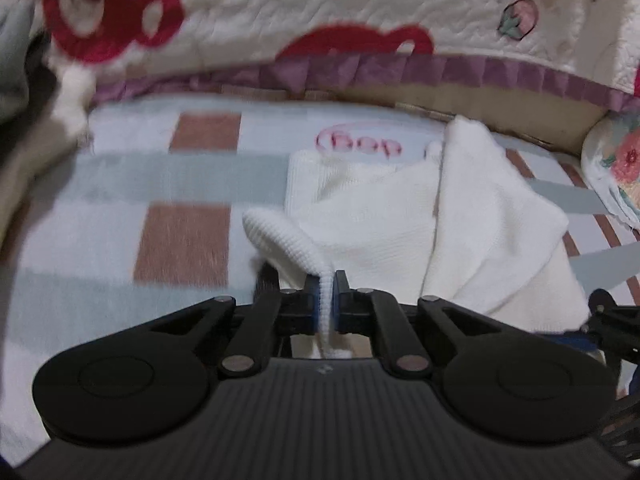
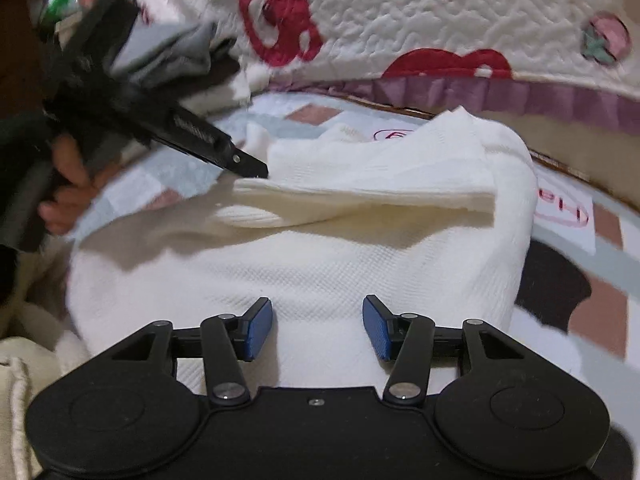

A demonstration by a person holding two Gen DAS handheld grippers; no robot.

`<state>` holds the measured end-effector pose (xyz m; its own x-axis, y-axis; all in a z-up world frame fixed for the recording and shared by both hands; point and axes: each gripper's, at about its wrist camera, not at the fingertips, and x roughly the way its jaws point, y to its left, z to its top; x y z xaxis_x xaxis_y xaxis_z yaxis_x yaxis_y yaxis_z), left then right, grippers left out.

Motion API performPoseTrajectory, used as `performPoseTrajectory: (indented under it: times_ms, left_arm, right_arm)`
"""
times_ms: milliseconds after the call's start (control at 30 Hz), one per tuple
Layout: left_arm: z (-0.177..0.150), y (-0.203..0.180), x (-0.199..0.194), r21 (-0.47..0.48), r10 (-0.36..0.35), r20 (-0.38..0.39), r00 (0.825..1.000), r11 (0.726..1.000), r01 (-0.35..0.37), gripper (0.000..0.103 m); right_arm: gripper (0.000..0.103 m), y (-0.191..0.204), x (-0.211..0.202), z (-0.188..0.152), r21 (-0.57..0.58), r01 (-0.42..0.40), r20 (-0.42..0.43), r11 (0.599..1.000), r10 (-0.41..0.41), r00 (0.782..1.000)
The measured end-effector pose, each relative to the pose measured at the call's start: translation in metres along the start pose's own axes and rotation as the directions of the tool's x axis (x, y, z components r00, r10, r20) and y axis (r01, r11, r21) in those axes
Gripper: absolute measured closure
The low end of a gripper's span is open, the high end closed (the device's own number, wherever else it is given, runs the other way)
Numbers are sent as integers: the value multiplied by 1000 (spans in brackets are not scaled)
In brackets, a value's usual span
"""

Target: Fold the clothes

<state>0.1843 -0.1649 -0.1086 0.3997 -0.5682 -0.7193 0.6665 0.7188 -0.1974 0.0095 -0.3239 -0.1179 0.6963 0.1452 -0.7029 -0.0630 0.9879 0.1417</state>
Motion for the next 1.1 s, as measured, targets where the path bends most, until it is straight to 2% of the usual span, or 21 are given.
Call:
performPoseTrajectory:
  times_ms: [133,233,267,367,433,500,533,567,600,633,667,700,733,767,800,833,867,900,967,1033,1100]
  left_arm:
    - [-5,5,-37,-40,-53,160,986,997,61,97]
    - [-9,-2,-19,70,25,120,992,997,-33,97]
    - [-10,0,-13,77,38,109,993,996,-47,97]
    - [-16,11,-9,-1,41,118,992,999,-41,97]
    - [-20,15,-15,-12,79,140,987,997,-78,96]
    - [-19,9,-24,37,159,177,971,985,-168,95]
    - [-20,-1,-29,104,261,201,944,953,-286,95]
    - [-21,-11,-35,166,349,231,908,906,-390,93]
    - [-22,-17,-41,214,347,255,903,890,-402,88]
    - [-20,-18,-47,203,260,243,935,928,-311,81]
    - [-18,-18,-53,191,171,231,958,957,-217,75]
    - [-16,-19,-55,173,86,212,973,977,-124,66]
    - [-16,-24,-56,179,12,203,979,983,-49,61]
    - [-17,-29,-57,188,-61,189,980,982,25,58]
    - [-20,-40,-54,233,-126,145,981,968,90,48]
    - [-24,-50,-51,274,-186,94,978,949,154,33]
    - [-32,-60,-44,320,-217,4,976,925,205,27]
    - [-42,-71,-34,371,-199,-96,975,902,221,26]
    - [-59,-92,-18,487,-22,-81,996,871,59,27]
    - [-74,-110,-4,585,142,-44,989,806,-90,27]
    - [-71,-109,-1,537,123,-12,992,838,-97,27]
  right_arm:
    - [47,-17,-3,-11,21,-88,36,996,88,996]
    - [47,-17,-3,-9,7,-94,25,996,94,995]
    - [47,-16,-2,-8,-4,-84,32,996,84,996]
    - [46,-13,1,-9,-7,-66,38,998,66,997]
    - [45,-11,2,-9,1,-52,42,999,52,998]
    - [45,-9,2,-9,-4,-37,42,999,38,998]
    - [45,-9,1,-10,-6,-34,41,999,34,999]
    - [45,-9,1,-10,-5,-29,40,1000,29,999]
    - [45,-10,2,-9,-2,-27,38,1000,27,999]
    - [45,-9,1,-8,1,-21,33,1000,21,999]
    - [45,-8,1,-8,5,-15,29,1000,15,999]
    - [45,-6,1,-7,7,-3,24,1000,3,1000]
    - [45,-3,1,-8,5,9,23,1000,-9,1000]
    - [45,0,0,-8,3,21,22,1000,-21,1000]
    - [45,3,-1,-10,-1,26,25,1000,-26,999]
    - [44,6,-2,-12,-6,31,29,1000,-31,999]
    - [44,4,-3,-14,1,17,36,1000,-17,999]
    - [44,2,-4,-17,9,2,43,1000,-3,999]
    - [44,-2,-6,-21,23,-27,57,999,26,998]
    - [44,-6,-9,-20,12,-54,50,998,54,997]
    - [44,-8,-11,-19,-7,-70,40,998,70,997]
